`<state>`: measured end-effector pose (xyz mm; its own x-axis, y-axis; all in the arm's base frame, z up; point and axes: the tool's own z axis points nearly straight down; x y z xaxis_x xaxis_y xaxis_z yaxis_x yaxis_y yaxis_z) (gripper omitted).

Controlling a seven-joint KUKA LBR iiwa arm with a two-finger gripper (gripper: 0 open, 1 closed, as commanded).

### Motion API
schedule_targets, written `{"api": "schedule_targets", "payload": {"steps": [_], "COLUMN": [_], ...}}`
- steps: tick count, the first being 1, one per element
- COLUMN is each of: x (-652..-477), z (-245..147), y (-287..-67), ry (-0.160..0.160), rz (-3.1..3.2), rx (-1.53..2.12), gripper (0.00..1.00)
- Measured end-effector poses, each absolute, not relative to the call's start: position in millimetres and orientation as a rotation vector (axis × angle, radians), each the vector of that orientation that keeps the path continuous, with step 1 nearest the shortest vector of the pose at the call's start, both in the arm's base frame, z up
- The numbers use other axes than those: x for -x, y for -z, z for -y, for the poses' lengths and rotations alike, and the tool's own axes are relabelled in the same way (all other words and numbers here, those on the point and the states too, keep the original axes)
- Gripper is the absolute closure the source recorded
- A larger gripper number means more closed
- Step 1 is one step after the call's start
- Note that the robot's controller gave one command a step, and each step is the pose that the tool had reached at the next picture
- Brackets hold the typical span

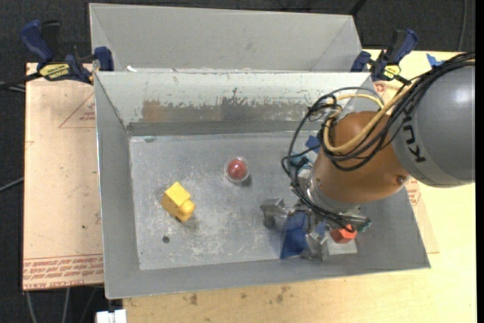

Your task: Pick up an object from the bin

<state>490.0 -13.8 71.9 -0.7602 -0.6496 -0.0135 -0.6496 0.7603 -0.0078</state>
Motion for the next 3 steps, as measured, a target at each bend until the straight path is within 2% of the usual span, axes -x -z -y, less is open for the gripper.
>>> {"api": "schedule_targets", "payload": {"steps": [1, 2, 3], "x": [-491.9, -491.3, -493.0], "z": [13.1, 13.0, 12.3], "y": [-72.6, -72.5, -126.4], "ry": [0.004, 0.003, 0.001], "rz": [-2.929, -2.931, -2.945], "rx": [1.076, 1.076, 1.077], "gripper": [0.00, 1.00, 1.00]}}
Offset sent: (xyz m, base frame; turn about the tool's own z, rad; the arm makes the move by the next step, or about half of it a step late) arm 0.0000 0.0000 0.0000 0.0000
